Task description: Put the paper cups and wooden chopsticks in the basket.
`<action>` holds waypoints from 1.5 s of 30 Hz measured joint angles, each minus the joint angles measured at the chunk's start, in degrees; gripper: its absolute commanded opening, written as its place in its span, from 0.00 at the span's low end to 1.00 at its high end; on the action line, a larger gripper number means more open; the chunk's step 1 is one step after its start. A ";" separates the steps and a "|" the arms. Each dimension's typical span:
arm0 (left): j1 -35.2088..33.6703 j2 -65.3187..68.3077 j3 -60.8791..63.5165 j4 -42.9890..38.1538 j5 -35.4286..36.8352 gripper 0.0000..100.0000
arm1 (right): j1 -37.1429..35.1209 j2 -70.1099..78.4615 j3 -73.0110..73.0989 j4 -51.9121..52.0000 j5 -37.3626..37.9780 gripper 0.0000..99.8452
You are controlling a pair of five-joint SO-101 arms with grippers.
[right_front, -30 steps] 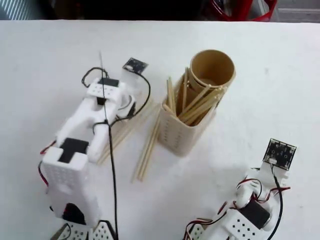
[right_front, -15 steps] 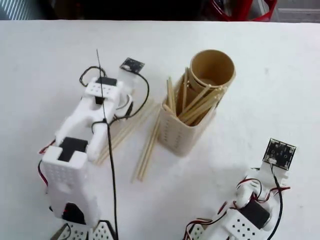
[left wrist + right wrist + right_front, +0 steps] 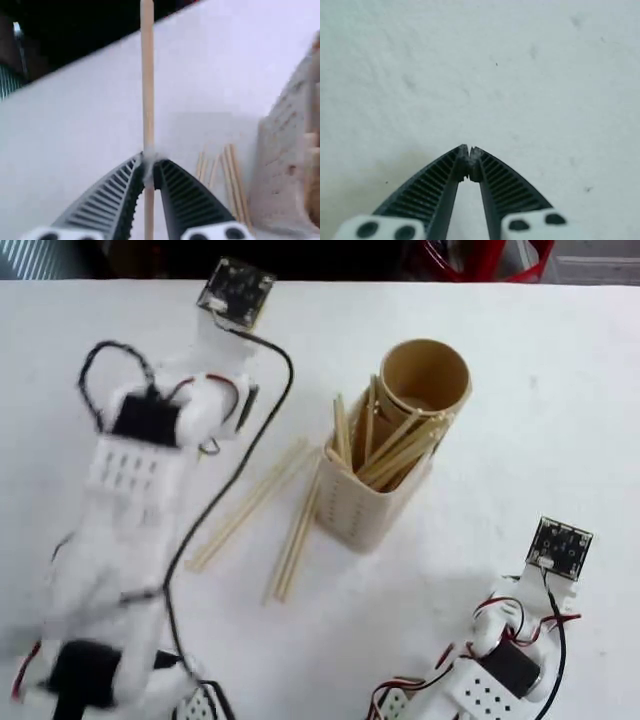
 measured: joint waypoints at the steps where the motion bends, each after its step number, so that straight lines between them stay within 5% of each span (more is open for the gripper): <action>1: 2.02 -4.22 0.00 -0.18 0.00 0.02 | 0.00 0.00 0.00 0.00 0.00 0.02; 7: 16.00 -19.52 0.00 -7.56 0.00 0.02 | 0.00 0.00 0.00 0.00 0.00 0.02; 17: 32.00 -16.26 -0.53 -24.97 0.00 0.02 | 0.00 0.00 0.00 0.00 0.00 0.02; 29: 33.32 -9.05 -0.53 -28.48 -0.09 0.11 | 0.00 0.00 0.00 0.00 0.00 0.02; 41: 33.23 -8.88 -0.53 -25.49 0.09 0.08 | -0.09 0.00 0.00 0.00 0.00 0.02; 45: 27.52 -8.88 -0.53 -23.47 0.09 0.03 | 0.00 0.00 0.00 0.00 0.00 0.02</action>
